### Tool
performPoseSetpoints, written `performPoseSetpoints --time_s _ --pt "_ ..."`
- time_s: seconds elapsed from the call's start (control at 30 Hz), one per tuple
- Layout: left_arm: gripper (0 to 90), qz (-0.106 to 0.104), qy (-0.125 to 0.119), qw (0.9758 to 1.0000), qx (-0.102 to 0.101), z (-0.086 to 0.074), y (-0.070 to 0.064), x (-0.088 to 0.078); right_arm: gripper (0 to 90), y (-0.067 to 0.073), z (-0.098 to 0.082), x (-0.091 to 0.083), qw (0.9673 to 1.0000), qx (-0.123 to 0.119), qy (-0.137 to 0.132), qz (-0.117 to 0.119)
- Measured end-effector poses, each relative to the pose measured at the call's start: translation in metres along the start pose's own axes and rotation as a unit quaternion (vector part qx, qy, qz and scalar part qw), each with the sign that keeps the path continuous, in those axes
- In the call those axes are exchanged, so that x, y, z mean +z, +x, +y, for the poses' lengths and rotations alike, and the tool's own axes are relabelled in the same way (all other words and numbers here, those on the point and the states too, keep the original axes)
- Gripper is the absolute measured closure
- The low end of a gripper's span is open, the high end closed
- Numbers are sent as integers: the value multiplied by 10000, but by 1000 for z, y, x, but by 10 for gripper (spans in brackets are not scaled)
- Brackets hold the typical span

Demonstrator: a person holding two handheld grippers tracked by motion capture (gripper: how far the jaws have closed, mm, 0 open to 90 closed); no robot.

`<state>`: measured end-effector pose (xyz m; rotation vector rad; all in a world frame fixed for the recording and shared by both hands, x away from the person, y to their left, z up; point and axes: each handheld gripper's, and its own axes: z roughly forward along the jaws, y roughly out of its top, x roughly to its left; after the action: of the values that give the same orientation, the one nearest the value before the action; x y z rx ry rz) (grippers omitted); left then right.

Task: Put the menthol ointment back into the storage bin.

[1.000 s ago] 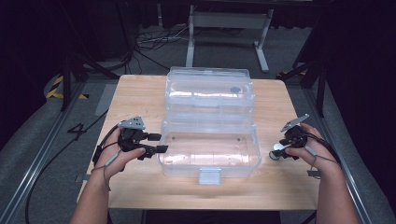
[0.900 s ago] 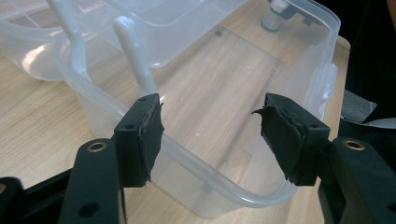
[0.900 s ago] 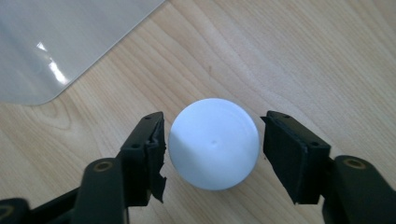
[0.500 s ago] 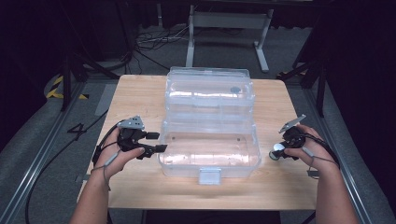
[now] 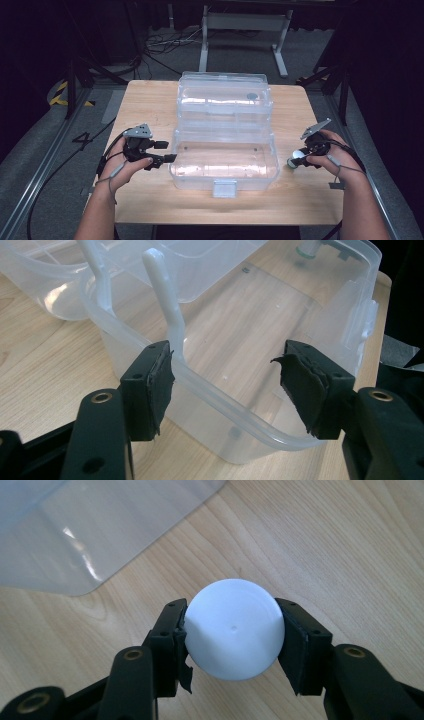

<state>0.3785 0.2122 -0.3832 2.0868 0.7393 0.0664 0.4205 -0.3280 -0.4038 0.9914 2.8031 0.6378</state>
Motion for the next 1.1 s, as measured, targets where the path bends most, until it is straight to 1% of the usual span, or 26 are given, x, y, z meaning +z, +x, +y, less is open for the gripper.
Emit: performPoseSetpoints --time_s 0.07,0.17,0.23,0.37,0.43,0.47,0.6,0.8,0.9,1.1 --pt "384 16 0 10000 -1 0 0 0 503 1 2 -4 10000 -47 13 -9" --pt "384 38 -8 10000 -10 -1 0 -2 503 2 7 -12 9998 -183 55 -20" --pt "384 65 -4 10000 -29 -2 1 -2 503 3 11 -17 9997 -251 51 12" --pt "384 220 61 9997 -71 -5 5 -5 503 6 20 -26 9990 -433 97 61" --pt "384 227 19 9997 -112 -6 7 -6 502 8 23 -29 9987 -483 123 75" --pt "384 232 17 9996 -141 -6 7 -7 503 9 26 -31 9984 -544 132 73" --pt "383 237 1 9996 -134 -7 9 -8 503 12 32 -36 9976 -679 147 70" --pt "383 257 5 9996 -141 -8 9 -9 503 17 41 -43 9964 -834 100 79" --pt "383 276 18 9995 -158 -8 10 -9 503 22 44 -46 9956 -921 66 149" --pt "383 276 22 9995 -169 -9 11 -9 503 28 50 -51 9939 -1091 60 179"
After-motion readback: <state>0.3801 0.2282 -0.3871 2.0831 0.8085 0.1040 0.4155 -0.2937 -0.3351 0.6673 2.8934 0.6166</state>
